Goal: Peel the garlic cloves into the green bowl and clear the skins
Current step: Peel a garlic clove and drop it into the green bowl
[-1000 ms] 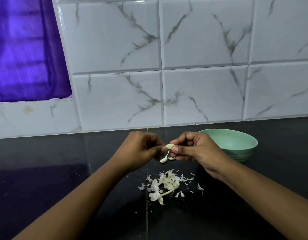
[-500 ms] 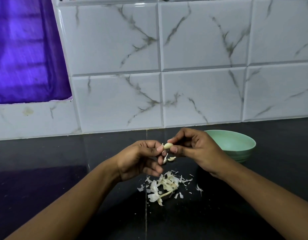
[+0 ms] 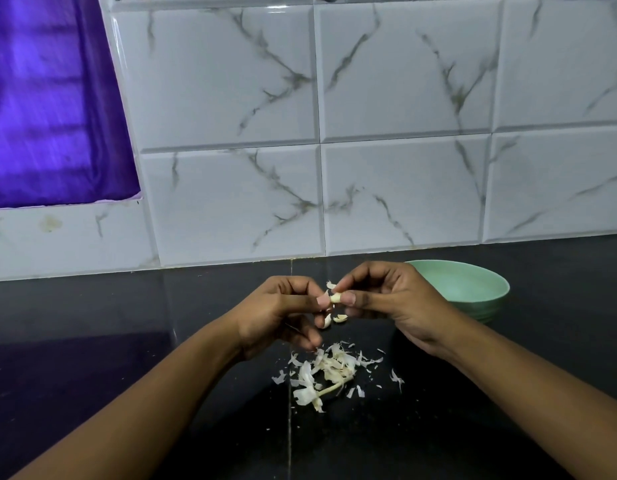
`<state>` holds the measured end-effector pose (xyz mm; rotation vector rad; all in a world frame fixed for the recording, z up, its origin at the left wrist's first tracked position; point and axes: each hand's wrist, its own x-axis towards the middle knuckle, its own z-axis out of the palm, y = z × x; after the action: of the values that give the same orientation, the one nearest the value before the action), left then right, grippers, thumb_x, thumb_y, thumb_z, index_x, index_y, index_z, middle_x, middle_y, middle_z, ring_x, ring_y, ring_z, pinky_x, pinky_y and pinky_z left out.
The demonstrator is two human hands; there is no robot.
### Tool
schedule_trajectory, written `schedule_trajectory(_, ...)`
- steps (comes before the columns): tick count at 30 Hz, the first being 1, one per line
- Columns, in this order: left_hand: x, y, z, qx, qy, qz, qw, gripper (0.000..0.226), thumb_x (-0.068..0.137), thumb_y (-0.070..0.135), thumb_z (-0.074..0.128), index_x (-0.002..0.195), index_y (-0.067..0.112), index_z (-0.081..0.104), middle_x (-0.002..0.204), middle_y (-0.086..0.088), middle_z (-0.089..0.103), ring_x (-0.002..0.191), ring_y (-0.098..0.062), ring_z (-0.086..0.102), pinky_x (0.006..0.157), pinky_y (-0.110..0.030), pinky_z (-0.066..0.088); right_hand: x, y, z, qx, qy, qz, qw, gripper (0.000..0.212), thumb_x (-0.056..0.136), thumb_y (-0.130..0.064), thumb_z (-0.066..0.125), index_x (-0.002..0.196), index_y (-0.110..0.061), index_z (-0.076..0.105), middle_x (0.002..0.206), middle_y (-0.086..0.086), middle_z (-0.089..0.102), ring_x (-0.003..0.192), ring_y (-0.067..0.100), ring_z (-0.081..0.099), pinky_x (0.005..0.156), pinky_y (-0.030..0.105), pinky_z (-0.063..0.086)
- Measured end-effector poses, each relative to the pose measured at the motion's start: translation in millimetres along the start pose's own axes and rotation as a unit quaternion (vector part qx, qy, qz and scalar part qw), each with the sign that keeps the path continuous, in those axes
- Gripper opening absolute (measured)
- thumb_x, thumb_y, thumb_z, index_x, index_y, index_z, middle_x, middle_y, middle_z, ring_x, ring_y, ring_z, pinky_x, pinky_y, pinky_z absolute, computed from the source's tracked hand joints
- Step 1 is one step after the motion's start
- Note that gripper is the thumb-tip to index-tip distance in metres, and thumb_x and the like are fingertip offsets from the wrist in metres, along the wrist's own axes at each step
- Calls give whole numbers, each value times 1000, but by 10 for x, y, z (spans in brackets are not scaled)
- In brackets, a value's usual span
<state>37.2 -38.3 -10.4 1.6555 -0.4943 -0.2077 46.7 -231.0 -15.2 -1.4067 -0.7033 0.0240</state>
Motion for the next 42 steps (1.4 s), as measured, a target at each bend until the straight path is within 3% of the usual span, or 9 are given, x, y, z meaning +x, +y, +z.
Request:
schedule_trajectory(7,-29,56,-42,132,-7,-44,990,17,95,16,52,82,10,61,67,-1,64,48,-16,62,47,-22,48,10,-29,-32,-10,27,38,999,26,79,14,62,96,-5,63,81,7,67,76,16,64,69,30,59)
schedule_trajectory(14,-58,195,-76,420,-19,12,907,3,82,22,73,84,22,76,67,9,70,58,-10,67,47,-19,46,2,-94,-70,-151,-8,102,983,21,85,9,52,96,-7,59,85,14,72,73,14,61,62,28,52)
schedule_trajectory(20,-79,222,-26,431,-7,62,900,24,67,28,85,64,16,65,53,8,64,46,-7,59,51,-14,41,1,-109,-56,-208,-52,112,970,23,84,7,48,91,-12,58,79,12,72,62,9,53,54,22,44)
schedule_trajectory(25,-77,195,-31,407,-45,42,911,18,77,17,79,93,19,71,76,13,72,57,-8,67,48,-18,44,9,-114,-85,-224,-58,109,967,20,84,3,53,90,-15,59,81,11,73,58,4,52,52,22,39)
schedule_trajectory(28,-75,178,-43,403,-69,18,912,15,86,8,67,97,17,73,72,14,72,64,-8,69,50,-20,48,14,-113,-91,-236,-60,111,964,20,84,3,53,90,-15,59,81,11,72,56,3,51,51,20,37)
schedule_trajectory(31,-77,193,-37,393,-37,29,918,7,80,18,75,84,12,75,66,7,72,58,-10,68,55,-26,50,10,-117,-91,-245,-64,109,961,20,84,3,52,90,-15,58,81,9,72,55,2,50,50,20,36)
schedule_trajectory(33,-78,195,-32,384,11,56,922,27,71,34,79,72,9,72,60,-1,71,51,-14,66,56,-28,51,5,-120,-89,-247,-63,108,961,18,83,0,55,90,-17,58,81,8,72,56,2,51,51,21,35)
schedule_trajectory(37,-75,130,8,476,34,127,870,46,61,59,73,92,24,75,78,11,74,65,3,68,71,-31,57,0,-115,-62,-239,-67,122,961,25,67,-16,60,92,-19,57,86,12,73,56,3,51,49,20,36)
schedule_trajectory(42,-32,78,13,527,26,230,818,10,82,29,74,89,23,76,68,9,72,63,2,66,62,-24,52,19,-77,-129,-111,-68,181,975,30,85,11,43,101,-14,49,98,23,70,54,7,48,47,17,36)
